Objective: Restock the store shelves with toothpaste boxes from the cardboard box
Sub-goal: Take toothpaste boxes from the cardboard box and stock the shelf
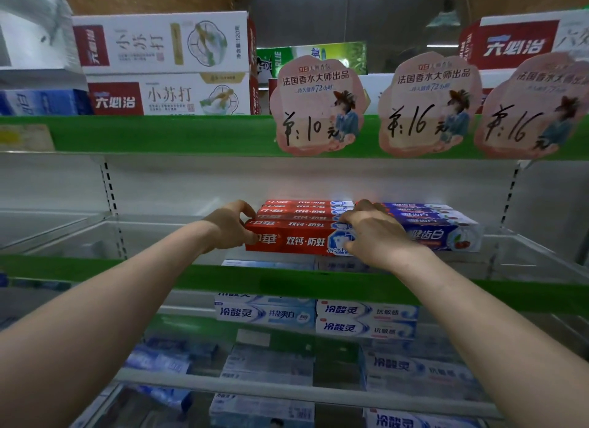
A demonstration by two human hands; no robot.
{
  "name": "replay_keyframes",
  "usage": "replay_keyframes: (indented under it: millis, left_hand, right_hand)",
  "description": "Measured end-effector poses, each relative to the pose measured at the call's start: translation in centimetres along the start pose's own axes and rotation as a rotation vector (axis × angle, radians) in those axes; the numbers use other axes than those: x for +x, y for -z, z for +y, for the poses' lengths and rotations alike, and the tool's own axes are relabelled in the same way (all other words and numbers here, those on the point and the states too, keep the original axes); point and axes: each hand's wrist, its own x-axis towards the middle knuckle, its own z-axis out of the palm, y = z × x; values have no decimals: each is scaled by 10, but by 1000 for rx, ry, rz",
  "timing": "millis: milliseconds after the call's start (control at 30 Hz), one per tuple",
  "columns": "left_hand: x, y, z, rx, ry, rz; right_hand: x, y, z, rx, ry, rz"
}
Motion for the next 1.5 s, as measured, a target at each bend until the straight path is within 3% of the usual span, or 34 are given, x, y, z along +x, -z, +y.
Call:
replay_keyframes:
  millis: [133, 367, 500, 733, 1133, 1200, 1267, 1433, 1500]
  left_hand:
    - [0, -4, 1, 42, 8, 62]
    - [-6, -23, 18, 544, -145, 272]
    - [-7, -34, 22, 701, -182, 336]
    - [-10, -42, 31, 790, -163, 373]
    - [-15, -58, 42, 740, -178, 396]
    - [-18, -53, 46, 622, -148, 350]
    - [-24, -49, 51, 325, -106, 340]
    - [-58, -50, 59, -487, -111, 525]
    - [-80, -51, 54, -752, -84, 512]
  right_hand:
    - [1, -4, 0, -1, -2, 15]
    - [0, 11, 10, 78, -43, -10]
    - [-5, 7, 10, 56, -25, 29]
    - [-5, 11, 7, -60, 16, 38]
    - [-7, 5, -8, -5, -2, 114]
    - [-5, 14, -12, 26, -51, 63]
    - [-5, 22, -20, 163, -106, 62]
    - [-24, 18, -58, 839, -85, 166]
    - [-40, 14, -78, 1060, -67, 167]
